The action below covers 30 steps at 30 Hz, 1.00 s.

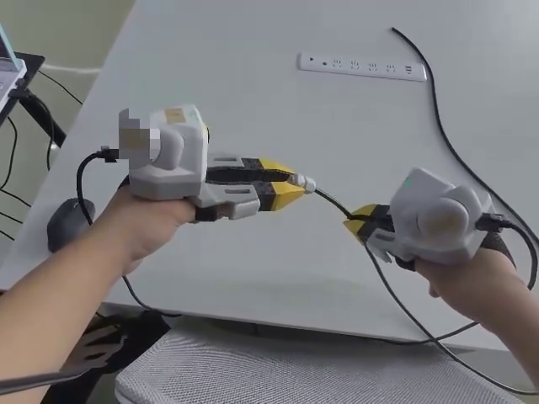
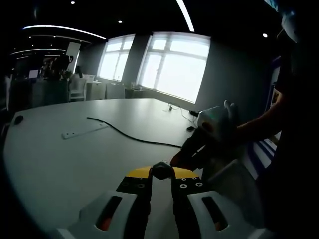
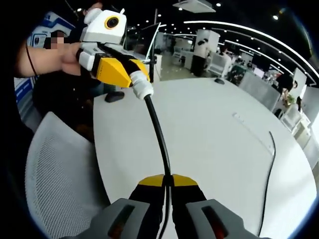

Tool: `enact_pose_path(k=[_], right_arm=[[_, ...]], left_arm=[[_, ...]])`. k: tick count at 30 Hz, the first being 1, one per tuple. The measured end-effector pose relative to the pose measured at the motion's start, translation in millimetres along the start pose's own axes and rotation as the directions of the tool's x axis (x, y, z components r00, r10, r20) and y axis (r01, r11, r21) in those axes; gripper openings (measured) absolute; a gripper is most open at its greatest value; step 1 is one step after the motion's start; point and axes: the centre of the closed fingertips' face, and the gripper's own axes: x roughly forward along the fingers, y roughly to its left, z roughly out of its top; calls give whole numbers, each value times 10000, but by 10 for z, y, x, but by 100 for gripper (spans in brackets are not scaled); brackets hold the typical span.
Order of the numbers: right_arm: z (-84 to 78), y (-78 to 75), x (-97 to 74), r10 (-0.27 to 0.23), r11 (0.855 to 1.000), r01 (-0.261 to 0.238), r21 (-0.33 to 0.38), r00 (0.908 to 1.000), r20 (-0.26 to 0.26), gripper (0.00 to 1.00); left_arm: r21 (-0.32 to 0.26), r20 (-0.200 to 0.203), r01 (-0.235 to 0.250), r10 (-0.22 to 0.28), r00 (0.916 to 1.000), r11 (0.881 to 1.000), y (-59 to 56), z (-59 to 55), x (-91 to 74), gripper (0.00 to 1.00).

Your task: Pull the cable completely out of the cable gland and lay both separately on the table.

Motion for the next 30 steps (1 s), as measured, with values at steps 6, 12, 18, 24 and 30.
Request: enact_pose_path(k=[6,12,18,24,30], right_arm=[[-123,-8,-22,-71,9998,75,189,9998,-181,0],[-102,-21,-20,-102,9996,106,262,9998,-162,0],[-90,-39,-27,-147,9995,152,278,9997,-181,0],[-68,-66,-44,-206,9992,215,341,9995,-252,0],[7,-119,-17,-263,9989,272,370,9993,-261,0]], left_arm=[[-58,18,18,-18,10000,10000,-1,-2,-11,15],[-23,-80,45,-45,10000,10000,-19,-35,0,15],[24,-108,74,-74,9999,10000,-32,-44,13,15],[66,-213,45,-44,9998,10000,-11,-103,7,15],[83,-266,-25,27,9996,10000,11,-166,-9,15]])
